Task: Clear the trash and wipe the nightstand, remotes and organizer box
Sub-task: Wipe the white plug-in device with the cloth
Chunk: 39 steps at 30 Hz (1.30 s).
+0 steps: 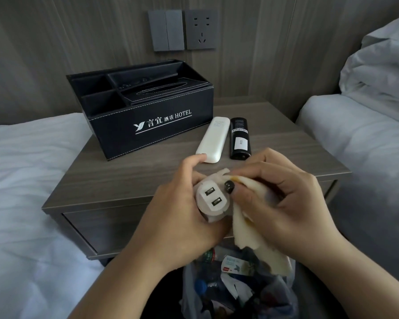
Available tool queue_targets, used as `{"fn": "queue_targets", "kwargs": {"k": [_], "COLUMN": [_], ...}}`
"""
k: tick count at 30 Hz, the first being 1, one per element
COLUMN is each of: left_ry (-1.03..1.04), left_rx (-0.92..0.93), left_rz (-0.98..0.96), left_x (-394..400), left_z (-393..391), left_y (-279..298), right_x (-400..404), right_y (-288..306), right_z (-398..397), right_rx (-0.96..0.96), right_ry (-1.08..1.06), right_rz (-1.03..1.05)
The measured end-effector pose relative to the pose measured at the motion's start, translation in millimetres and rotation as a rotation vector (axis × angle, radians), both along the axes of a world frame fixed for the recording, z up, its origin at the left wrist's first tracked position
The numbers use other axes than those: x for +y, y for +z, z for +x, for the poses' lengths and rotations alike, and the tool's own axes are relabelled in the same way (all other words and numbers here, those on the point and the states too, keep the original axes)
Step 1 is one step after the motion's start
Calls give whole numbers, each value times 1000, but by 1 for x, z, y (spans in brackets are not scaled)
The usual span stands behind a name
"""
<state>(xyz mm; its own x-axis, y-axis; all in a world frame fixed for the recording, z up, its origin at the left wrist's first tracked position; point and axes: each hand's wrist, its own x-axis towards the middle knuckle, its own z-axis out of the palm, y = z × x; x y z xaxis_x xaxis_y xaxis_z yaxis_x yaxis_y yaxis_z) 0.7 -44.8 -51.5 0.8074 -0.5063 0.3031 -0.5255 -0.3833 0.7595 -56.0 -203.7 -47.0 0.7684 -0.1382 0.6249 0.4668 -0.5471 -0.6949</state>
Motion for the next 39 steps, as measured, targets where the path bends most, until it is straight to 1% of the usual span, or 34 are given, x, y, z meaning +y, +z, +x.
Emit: {"fn": "queue_targets", "kwargs": {"k": [3,5,7,9,12,13,15,17,19,20,21,23,25,27,29,30,32,34,37,39], "left_ry": [-39,-56,-49,-45,15,12,-35,-100,-178,-217,-248,-282,-292,-282,-268,-267,-266,-278,-300,-236], "left_rx": [-36,-72,-60,16,139,157,161,162,193,208,225,280,336,352,380,415,510,540,547,605], "left_rz": [59,141,156,42,-182,-218,-228,-229,-266,-290,-317,-396,-488,-535,-572,-599,-637,-646,-679,-726], "left_x": [-2,-5,-7,-7,-5,-5,-6,-7,-6,-6,-5,-4,-4,-5,-6,-7,-10,-14,-19,-22], "left_z": [-4,-10,-12,-11,-7,-7,-9,-9,-7,-5,-3,1,4,4,2,1,-3,-6,-10,-13], "left_y": [1,-1,-1,2,7,8,7,4,2,2,2,0,-2,0,-1,-3,-4,-5,-4,-5], "right_x": [4,8,7,3,1,4,9,7,0,-3,-6,-5,1,9,15,16,17,16,16,19], "right_y": [-1,-2,-1,2,7,7,6,5,6,7,7,5,4,4,2,1,2,2,-1,-1], "right_z": [0,2,5,7,6,4,1,2,5,6,7,7,3,-2,-5,-6,-4,-1,3,3], "right_rx": [36,78,133,162,60,25,-3,84,241,310,345,300,153,-5,-93,-93,-56,-30,-23,-26], "right_ry": [16,-13,-6,23,-18,-34,-71,-78,-10,17,18,-27,-91,-152,-178,-175,-177,-218,-305,-330], "right_rz": [118,136,130,151,124,115,114,216,390,439,443,426,400,295,231,256,374,456,439,383]}}
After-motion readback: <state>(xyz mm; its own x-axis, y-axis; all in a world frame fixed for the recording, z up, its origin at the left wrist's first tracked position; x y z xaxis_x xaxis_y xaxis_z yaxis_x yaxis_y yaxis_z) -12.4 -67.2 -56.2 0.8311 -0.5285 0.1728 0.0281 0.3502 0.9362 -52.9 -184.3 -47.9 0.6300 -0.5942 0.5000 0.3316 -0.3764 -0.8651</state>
